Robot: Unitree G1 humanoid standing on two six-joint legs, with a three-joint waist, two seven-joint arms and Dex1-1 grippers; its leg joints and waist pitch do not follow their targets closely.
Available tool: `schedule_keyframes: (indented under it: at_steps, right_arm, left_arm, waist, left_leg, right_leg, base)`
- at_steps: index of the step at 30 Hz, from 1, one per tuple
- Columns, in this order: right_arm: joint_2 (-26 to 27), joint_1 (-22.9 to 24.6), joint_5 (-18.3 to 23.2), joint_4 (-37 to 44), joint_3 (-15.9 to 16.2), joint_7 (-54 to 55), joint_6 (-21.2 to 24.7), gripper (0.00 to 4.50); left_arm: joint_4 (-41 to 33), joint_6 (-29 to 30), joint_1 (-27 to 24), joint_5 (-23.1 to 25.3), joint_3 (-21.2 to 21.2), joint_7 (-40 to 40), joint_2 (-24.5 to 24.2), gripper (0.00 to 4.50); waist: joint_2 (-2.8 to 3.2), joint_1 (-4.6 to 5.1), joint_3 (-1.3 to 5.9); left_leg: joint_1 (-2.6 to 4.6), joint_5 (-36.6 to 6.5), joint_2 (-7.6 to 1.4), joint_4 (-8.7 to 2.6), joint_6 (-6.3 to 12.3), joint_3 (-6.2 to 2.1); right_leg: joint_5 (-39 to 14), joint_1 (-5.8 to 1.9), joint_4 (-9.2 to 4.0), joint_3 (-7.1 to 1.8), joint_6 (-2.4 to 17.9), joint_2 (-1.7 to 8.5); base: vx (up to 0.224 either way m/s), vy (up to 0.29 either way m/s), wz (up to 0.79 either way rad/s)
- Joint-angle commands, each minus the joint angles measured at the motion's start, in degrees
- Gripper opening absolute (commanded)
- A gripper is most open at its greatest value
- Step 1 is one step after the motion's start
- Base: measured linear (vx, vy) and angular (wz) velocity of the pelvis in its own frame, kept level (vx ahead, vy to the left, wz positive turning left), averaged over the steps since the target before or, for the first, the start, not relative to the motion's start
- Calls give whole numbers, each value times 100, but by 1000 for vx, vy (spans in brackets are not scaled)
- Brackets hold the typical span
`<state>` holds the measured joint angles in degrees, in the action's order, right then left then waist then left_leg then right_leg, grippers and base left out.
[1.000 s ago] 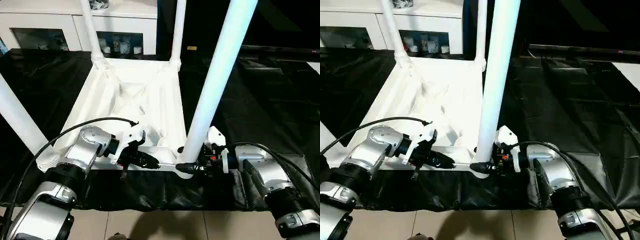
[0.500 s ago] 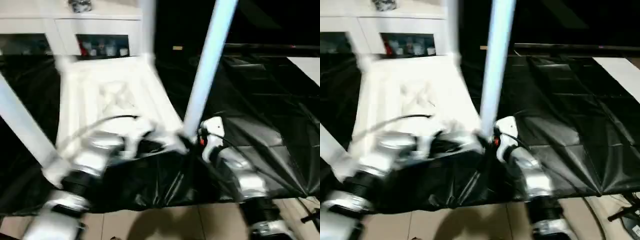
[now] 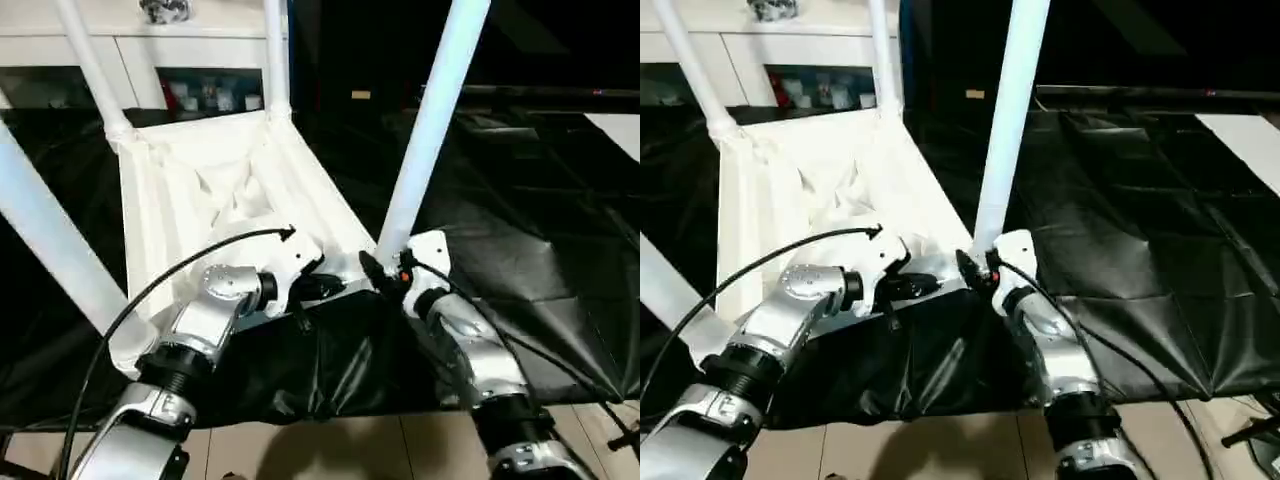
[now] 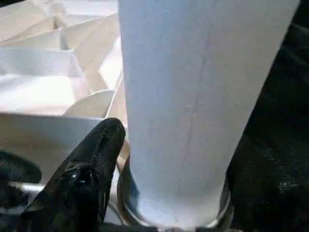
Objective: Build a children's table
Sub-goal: Rotate leg to tighten, then rotate table base
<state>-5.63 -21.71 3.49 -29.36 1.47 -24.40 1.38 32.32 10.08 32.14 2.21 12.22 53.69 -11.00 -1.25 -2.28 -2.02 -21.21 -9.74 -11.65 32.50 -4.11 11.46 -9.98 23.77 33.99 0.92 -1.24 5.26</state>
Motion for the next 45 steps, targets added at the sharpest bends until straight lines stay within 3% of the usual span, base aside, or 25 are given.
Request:
schedule_keyframes:
  at_steps: [1,5,7,9,10,12,17,18,19,20,22,24,26,27,29,31,33,34,35,38,40,41,42,44,45]
  right_arm:
    - [-153,80,104,170,-36,-283,-24,355]
    - [-814,527,675,970,-179,-1416,257,355]
    - [-1044,729,856,1262,-187,-1769,391,355]
    - [-1311,957,1020,1548,-205,-2119,523,355]
    - [-1640,1215,1150,1815,-234,-2477,640,355]
    - [-1788,1325,1186,1911,-251,-2608,693,355]
    - [-1991,1565,1246,2116,-306,-2707,798,355]
    - [-1994,1594,1275,2175,-286,-2718,854,363]
    - [-1981,1625,1310,2268,-238,-2731,929,365]
    - [-1952,1654,1361,2400,-162,-2735,1035,365]
    - [-1911,1661,1415,2499,-94,-2732,1140,365]
    - [-1736,1583,1395,2570,54,-2675,1205,365]
    - [-1614,1487,1383,2552,152,-2633,1233,365]
    - [-1532,1410,1379,2516,206,-2605,1254,365]
    - [-1416,1254,1330,2412,312,-2579,1289,365]
    - [-1365,1188,1351,2359,330,-2584,1330,365]
    - [-1253,992,1314,2122,346,-2522,1303,365]
    - [-1253,992,1314,2122,346,-2522,1303,365]
    - [-1155,805,1186,1864,347,-2377,1196,365]
    - [-985,391,908,1205,216,-1779,943,365]
    - [-947,242,784,959,144,-1480,786,365]
    - [-869,-84,711,452,-104,-885,592,365]
    - [-869,-84,711,452,-104,-885,592,365]
    - [-801,-390,847,10,-406,-543,533,365]
    - [-794,-468,834,-120,-453,-434,484,365]
  left_arm:
    - [106,-28,-145,-12,86,69,18,0]
    - [86,-32,-169,-14,75,49,3,0]
    - [92,-38,-170,-24,93,64,-1,0]
    - [97,-39,-171,-49,108,96,-5,0]
    - [103,-73,-168,-47,144,113,-16,0]
    - [108,-93,-164,-39,163,124,-23,0]
    - [118,-476,-145,-29,104,-47,18,0]
    - [46,-455,-152,-94,56,-38,35,27]
    - [-117,-373,-168,-232,-57,-45,73,43]
    - [-409,-164,-222,-485,-235,-21,122,54]
    - [-754,75,-320,-749,-359,102,128,54]
    - [-1637,600,-689,-1277,-518,394,-3,72]
    - [-2258,984,-1032,-1585,-564,568,-178,97]
    - [-2628,1207,-1282,-1728,-582,625,-325,97]
    - [-3216,1500,-1787,-1929,-577,834,-677,119]
    - [-3431,1661,-1975,-2081,-605,940,-804,134]
    - [-3828,1994,-2357,-2317,-702,1072,-1079,139]
    - [-3828,1994,-2357,-2317,-702,1072,-1079,149]
    - [-4196,2258,-2680,-2513,-811,1116,-1317,165]
    - [-4545,2308,-3178,-2670,-1108,1066,-1576,186]
    - [-4640,2286,-3342,-2705,-1192,1088,-1659,196]
    - [-4818,2266,-3669,-2764,-1420,1098,-1808,223]
    - [-4818,2266,-3669,-2764,-1420,1098,-1808,228]
    - [-4990,2278,-4041,-2860,-1670,1143,-2023,234]
    - [-5054,2265,-4164,-2886,-1719,1164,-2111,234]
  waist:
    - [-84,-18,276]
    - [-110,-100,272]
    - [-122,-118,274]
    - [-133,-140,259]
    - [-116,-131,262]
    - [-144,-136,256]
    - [-147,-131,254]
    - [-148,-129,257]
    - [-99,-136,258]
    - [-120,-134,260]
    - [-63,-137,289]
    - [-65,-119,296]
    - [-67,-95,308]
    - [-55,-64,299]
    - [-74,-54,301]
    - [-43,-25,267]
    - [-89,-55,258]
    - [-69,-59,255]
    - [-58,-72,251]
    - [-82,-38,222]
    - [-64,-35,221]
    - [-53,-33,228]
    - [-62,-19,225]
    - [-45,-36,234]
    - [-69,-39,231]
  left_leg:
    - [23,-1777,-94,-387,153,-55]
    - [27,-1648,-110,-360,333,-38]
    - [7,-1570,-100,-358,376,-39]
    - [12,-1622,-108,-352,412,-39]
    - [9,-1626,-100,-355,407,-44]
    - [0,-1704,-100,-354,401,-45]
    - [19,-1812,-106,-348,340,-56]
    - [2,-1769,-102,-352,339,-61]
    - [11,-1754,-102,-355,331,-63]
    - [2,-1715,-106,-349,338,-56]
    - [1,-1601,-128,-352,318,-61]
    - [-20,-1465,-134,-341,374,-52]
    - [-38,-1334,-143,-346,380,-60]
    - [-14,-1337,-136,-327,432,-39]
    - [-29,-1233,-147,-330,446,-53]
    - [4,-1355,-136,-340,408,-19]
    - [29,-1531,-150,-357,277,-23]
    - [34,-1573,-154,-367,240,-38]
    - [44,-1630,-150,-373,164,-35]
    - [38,-1770,-131,-402,36,-33]
    - [44,-1787,-129,-402,-31,-40]
    - [78,-1799,-122,-388,-84,-33]
    - [66,-1832,-110,-390,-102,-29]
    - [94,-1838,-115,-379,-97,-27]
    - [89,-1833,-105,-374,-80,-13]
  right_leg:
    - [-1821,-201,-460,-99,835,155]
    - [-1607,-232,-457,-108,835,153]
    - [-1618,-251,-454,-99,828,153]
    - [-1823,-224,-477,-100,795,163]
    - [-1842,-236,-475,-97,794,153]
    - [-2057,-228,-501,-90,752,159]
    - [-2459,-183,-545,-90,606,162]
    - [-2390,-197,-537,-84,611,160]
    - [-2353,-191,-530,-86,632,161]
    - [-2204,-199,-520,-87,694,156]
    - [-1728,-216,-457,-86,907,153]
    - [-1177,-220,-399,-74,1149,138]
    - [-943,-256,-344,-68,1270,150]
    - [-918,-226,-348,-69,1294,122]
    - [-871,-247,-317,-65,1278,136]
    - [-1102,-192,-378,-78,1190,86]
    - [-1388,-173,-383,-80,1121,93]
    - [-1439,-172,-370,-83,1129,112]
    - [-1521,-165,-380,-85,1078,104]
    - [-1661,-152,-399,-86,1012,86]
    - [-1761,-145,-398,-93,957,101]
    - [-1766,-126,-399,-102,909,91]
    - [-1783,-127,-401,-100,895,82]
    - [-1676,-119,-384,-106,859,65]
    - [-1640,-121,-386,-109,831,52]
  base:
    - [0,0,0]
    - [0,0,0]
    - [0,0,0]
    - [0,0,0]
    - [0,0,0]
    - [0,0,0]
    - [0,0,0]
    - [0,0,0]
    - [0,0,0]
    - [0,0,0]
    - [0,0,0]
    - [0,0,0]
    - [0,0,0]
    - [0,0,0]
    - [0,0,0]
    - [0,0,0]
    - [0,0,0]
    - [0,0,0]
    - [0,0,0]
    - [0,0,0]
    - [0,0,0]
    - [0,0,0]
    - [0,0,0]
    - [0,0,0]
    - [0,0,0]
